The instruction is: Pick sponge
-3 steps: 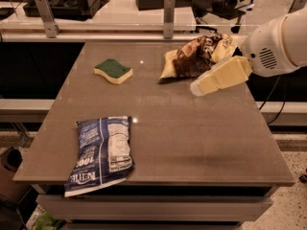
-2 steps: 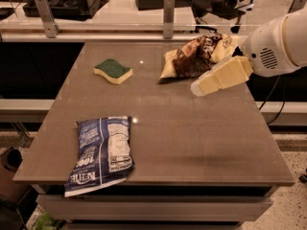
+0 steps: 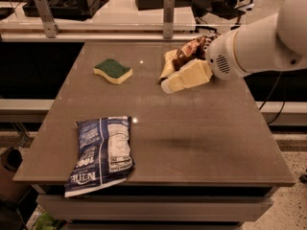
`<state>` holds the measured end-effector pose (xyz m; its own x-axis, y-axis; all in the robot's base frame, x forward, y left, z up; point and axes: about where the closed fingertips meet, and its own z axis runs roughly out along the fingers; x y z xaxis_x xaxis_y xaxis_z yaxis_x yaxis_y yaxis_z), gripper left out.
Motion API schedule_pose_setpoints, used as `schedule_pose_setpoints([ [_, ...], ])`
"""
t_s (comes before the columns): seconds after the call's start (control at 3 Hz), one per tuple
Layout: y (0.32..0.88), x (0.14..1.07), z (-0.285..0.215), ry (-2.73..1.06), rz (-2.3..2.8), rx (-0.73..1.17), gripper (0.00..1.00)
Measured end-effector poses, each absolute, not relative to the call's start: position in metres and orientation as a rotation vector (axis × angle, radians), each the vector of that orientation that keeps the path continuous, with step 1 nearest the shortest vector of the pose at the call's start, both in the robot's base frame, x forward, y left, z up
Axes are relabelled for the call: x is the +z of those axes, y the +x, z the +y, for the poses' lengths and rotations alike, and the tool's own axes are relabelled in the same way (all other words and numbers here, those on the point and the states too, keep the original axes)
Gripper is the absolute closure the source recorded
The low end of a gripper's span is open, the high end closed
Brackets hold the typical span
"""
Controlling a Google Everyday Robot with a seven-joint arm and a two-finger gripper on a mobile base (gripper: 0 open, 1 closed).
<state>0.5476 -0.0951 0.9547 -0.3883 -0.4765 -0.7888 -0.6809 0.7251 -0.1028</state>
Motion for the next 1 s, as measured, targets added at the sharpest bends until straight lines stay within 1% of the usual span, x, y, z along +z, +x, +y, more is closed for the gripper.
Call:
schedule_pose_setpoints([
  [1.0,0.607,0.898,0.008,-0.68,1.866,0.535,0.0],
])
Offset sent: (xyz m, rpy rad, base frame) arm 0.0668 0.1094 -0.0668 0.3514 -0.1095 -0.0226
